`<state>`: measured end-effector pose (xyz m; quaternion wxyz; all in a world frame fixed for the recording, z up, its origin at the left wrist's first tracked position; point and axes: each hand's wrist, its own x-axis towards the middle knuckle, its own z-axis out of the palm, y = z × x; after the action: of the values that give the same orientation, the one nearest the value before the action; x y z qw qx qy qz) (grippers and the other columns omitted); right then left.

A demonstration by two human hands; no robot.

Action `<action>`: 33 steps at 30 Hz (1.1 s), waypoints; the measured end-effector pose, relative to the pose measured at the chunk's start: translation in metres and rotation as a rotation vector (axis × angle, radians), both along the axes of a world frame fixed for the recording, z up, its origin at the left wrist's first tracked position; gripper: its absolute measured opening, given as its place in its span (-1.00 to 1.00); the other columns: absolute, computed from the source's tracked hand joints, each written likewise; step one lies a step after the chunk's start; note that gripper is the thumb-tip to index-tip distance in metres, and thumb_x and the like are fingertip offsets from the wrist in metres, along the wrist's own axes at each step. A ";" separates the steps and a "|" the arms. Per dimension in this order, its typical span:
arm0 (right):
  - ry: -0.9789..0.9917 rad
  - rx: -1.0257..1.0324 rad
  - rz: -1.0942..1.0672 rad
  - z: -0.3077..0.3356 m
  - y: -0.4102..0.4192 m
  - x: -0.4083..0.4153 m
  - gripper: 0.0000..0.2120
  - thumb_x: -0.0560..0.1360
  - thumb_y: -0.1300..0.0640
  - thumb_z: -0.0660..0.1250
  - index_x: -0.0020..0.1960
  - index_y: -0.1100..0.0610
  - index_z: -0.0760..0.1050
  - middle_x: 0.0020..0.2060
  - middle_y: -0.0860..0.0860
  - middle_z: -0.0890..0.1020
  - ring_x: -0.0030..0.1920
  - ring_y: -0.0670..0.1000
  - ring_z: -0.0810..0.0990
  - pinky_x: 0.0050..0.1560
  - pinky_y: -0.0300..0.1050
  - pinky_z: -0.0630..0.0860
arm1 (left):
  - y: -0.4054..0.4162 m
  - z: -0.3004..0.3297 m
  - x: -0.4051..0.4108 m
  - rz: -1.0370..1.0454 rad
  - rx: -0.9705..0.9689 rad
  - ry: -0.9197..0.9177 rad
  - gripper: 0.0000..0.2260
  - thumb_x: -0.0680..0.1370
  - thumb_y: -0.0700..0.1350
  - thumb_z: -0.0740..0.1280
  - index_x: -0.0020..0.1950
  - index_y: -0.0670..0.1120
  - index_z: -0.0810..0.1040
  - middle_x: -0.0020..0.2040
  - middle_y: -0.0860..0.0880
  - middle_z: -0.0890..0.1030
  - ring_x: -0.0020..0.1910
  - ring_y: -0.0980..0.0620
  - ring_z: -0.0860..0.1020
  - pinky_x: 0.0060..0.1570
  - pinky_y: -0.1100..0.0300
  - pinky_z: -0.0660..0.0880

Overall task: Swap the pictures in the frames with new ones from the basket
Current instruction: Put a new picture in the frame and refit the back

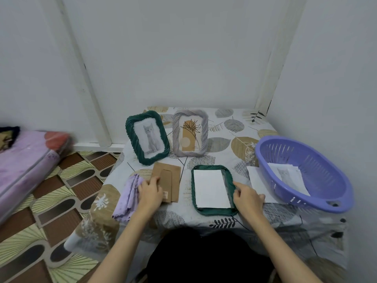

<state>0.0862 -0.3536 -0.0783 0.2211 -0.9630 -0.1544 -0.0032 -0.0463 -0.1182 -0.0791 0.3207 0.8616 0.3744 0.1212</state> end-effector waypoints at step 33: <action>0.012 -0.049 0.087 -0.004 0.009 -0.017 -0.43 0.34 -0.40 0.22 0.30 -0.24 0.36 0.19 -0.06 0.37 0.22 0.00 0.29 0.16 -0.01 0.23 | -0.069 -0.005 0.048 -0.280 0.216 0.167 -0.34 0.40 0.28 0.30 0.38 -0.05 0.32 0.45 -0.09 0.16 0.42 -0.12 0.08 0.34 0.00 0.12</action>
<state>0.0696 -0.3442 -0.0823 0.1982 -0.9605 -0.1946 0.0162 0.0019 -0.1869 -0.0842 0.2080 0.9417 0.2611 0.0432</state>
